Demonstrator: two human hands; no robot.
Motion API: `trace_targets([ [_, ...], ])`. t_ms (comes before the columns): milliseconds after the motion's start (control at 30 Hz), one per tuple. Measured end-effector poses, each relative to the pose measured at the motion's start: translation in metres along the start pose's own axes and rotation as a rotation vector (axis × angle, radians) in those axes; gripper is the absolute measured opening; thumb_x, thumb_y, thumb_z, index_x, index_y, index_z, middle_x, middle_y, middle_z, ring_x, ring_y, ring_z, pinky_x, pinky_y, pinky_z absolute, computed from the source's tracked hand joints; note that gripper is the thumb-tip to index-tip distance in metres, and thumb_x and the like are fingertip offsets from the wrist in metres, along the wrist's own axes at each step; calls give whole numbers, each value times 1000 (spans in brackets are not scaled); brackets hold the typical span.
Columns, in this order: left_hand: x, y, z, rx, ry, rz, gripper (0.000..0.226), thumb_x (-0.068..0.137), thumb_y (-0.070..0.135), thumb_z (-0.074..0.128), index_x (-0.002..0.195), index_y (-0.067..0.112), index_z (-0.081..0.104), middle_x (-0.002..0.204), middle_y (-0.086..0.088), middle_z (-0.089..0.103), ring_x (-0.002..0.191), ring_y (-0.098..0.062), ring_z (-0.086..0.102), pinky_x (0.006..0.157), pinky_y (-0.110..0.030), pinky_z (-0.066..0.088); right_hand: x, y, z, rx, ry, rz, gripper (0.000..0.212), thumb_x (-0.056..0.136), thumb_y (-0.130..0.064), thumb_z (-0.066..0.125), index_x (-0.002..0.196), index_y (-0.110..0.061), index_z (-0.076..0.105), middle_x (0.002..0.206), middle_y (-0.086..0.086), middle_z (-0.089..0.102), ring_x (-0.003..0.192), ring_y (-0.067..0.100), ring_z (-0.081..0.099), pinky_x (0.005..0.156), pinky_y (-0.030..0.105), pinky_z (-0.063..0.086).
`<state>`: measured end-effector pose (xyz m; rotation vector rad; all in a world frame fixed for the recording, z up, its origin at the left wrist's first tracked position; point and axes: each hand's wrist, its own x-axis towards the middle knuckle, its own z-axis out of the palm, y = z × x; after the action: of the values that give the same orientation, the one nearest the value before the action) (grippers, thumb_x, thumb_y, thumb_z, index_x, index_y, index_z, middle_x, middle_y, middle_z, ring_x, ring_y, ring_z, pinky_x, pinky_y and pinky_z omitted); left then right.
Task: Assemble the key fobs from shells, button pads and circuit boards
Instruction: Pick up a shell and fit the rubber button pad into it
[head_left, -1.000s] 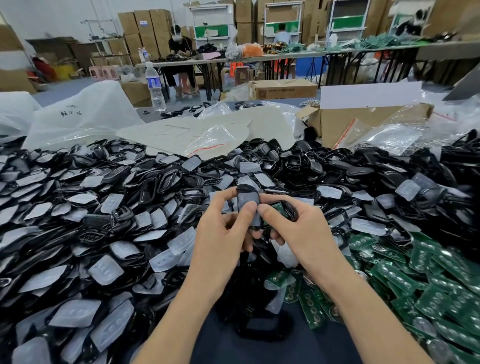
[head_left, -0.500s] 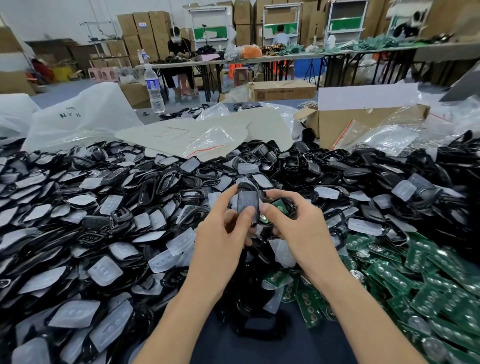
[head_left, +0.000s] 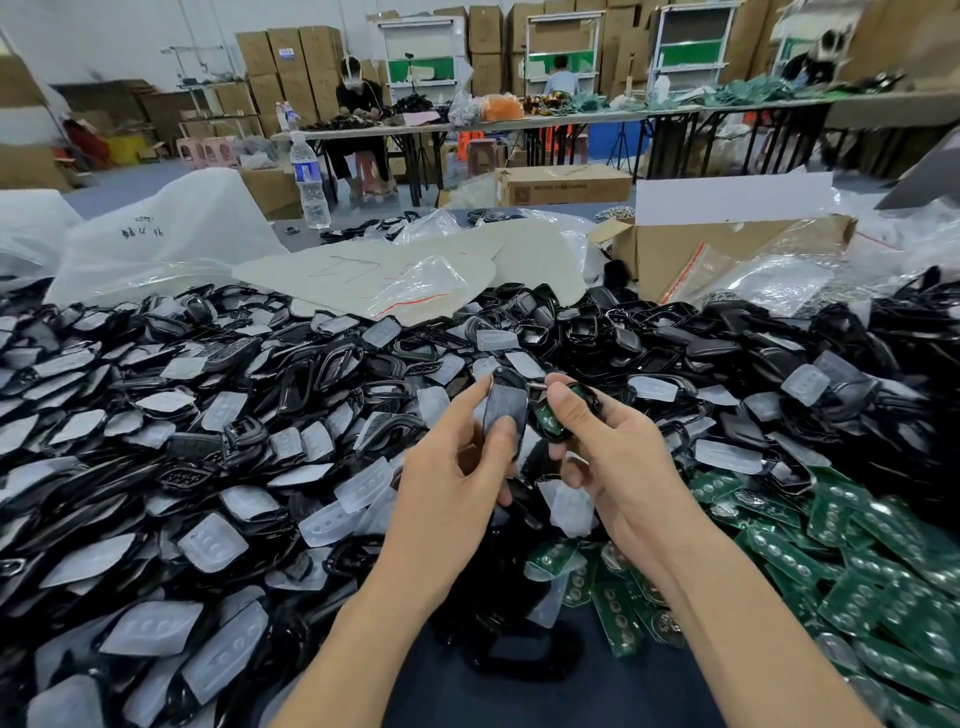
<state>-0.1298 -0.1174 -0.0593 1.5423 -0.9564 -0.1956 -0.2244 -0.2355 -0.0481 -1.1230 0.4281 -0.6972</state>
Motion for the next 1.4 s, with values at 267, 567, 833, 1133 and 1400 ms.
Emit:
trace_targets([
  [267,1,1,-2,-118,49,-43,37,101,32,57,124,58,46,73,7,64,59,-5,61,57,-21,51,-3,3,0,85,-79,88,47,85,-30,64,130,-19,55,88,5,66,67,22,71,47,24,51],
  [567,1,-1,-2,-68,41,-41,40,101,31,58,119,65,47,72,4,65,57,-9,61,61,-25,52,-1,1,-1,-81,-93,33,30,84,-23,80,113,-27,75,98,8,67,74,12,61,49,22,47],
  [833,2,-4,-2,-32,29,-34,37,100,30,59,127,53,49,72,-3,64,54,-8,61,59,-21,51,-3,4,-1,-150,-128,53,16,96,-19,68,96,-26,81,93,7,77,77,17,70,58,22,54],
  [1133,2,-12,-3,74,21,-15,38,100,36,59,121,66,48,72,-1,62,55,-9,60,62,-33,57,-4,6,-2,-263,-140,15,15,97,-18,67,88,-17,79,86,5,78,74,14,69,62,22,55],
  [1400,-1,-9,-4,296,64,77,50,99,34,58,142,52,41,62,-2,55,60,-19,57,66,-39,52,-2,10,-4,-333,-167,7,12,97,-23,68,94,-20,79,96,1,79,74,14,71,70,27,61],
])
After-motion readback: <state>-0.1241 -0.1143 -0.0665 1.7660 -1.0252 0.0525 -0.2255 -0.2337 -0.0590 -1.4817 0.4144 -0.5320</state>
